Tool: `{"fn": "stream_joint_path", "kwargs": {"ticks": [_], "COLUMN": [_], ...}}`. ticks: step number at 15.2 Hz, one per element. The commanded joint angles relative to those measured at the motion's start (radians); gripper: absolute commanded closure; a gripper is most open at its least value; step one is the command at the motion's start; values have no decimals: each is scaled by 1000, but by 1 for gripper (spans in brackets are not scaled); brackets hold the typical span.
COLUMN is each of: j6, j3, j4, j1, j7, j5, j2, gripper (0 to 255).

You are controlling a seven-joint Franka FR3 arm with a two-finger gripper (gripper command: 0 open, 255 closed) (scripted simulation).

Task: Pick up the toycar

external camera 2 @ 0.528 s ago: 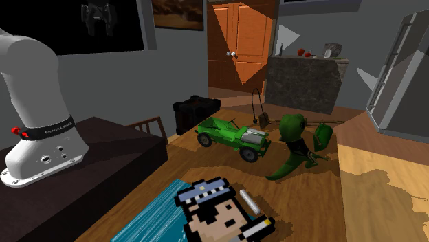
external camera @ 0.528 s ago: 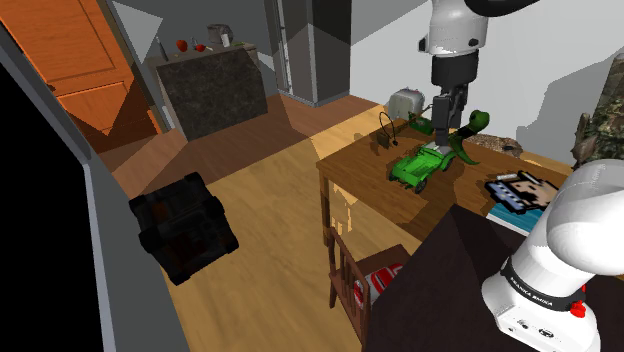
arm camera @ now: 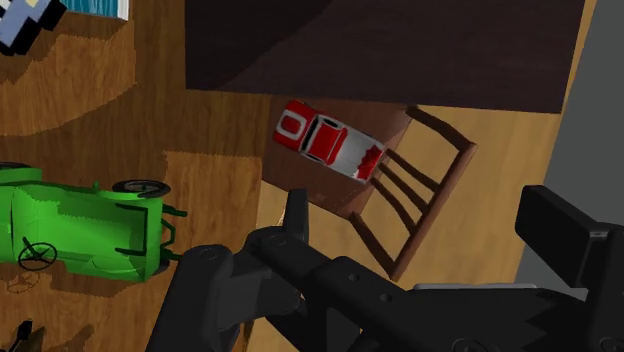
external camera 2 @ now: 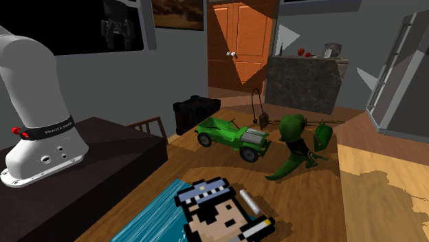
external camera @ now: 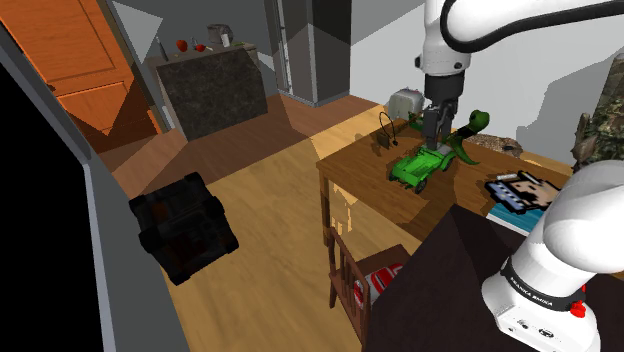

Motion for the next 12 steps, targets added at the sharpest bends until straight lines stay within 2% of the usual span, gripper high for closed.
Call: {"fn": "stream_joint_path", "kwargs": {"ticks": [1,12], "j6": [72,429], "j3": [-23,-144], "j4": [-17,-19], "j1": [-19,-118], "j7": [-15,-80], "j5": [-26,-133], "j2": [42,334], "gripper": [0,0]}}
